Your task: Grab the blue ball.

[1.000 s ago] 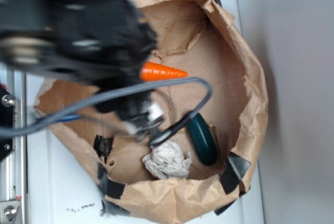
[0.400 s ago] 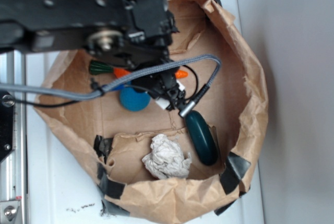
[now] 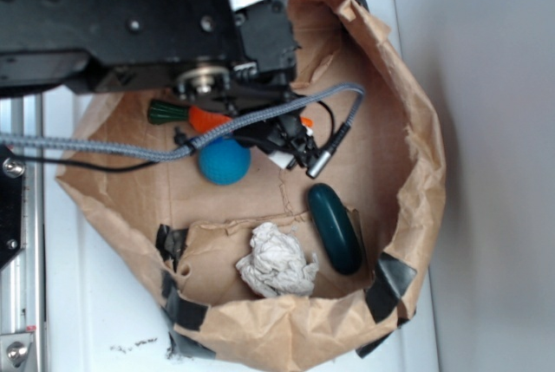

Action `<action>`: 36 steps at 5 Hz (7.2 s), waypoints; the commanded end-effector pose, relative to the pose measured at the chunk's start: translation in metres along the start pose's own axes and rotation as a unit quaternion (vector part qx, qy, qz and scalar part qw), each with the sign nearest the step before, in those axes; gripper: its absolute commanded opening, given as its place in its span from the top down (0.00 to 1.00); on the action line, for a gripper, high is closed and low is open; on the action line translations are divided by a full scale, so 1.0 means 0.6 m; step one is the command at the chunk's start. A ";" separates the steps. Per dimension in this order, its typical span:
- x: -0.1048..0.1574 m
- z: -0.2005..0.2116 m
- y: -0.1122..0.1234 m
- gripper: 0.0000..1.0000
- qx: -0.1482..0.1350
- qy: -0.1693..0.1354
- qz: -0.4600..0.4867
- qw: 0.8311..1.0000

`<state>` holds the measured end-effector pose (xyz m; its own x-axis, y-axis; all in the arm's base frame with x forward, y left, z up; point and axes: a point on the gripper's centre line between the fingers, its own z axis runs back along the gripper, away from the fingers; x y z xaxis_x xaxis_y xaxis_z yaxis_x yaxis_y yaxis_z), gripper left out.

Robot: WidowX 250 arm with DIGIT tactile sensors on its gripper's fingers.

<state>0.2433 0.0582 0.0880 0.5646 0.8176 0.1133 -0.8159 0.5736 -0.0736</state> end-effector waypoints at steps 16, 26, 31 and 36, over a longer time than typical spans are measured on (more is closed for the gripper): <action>-0.045 -0.040 -0.019 0.00 -0.052 -0.050 0.079 0.994; -0.082 -0.070 -0.035 0.00 -0.010 -0.066 0.094 0.993; -0.066 0.005 -0.026 1.00 -0.034 -0.033 0.068 0.997; -0.039 0.209 -0.034 1.00 -0.077 -0.010 0.053 0.996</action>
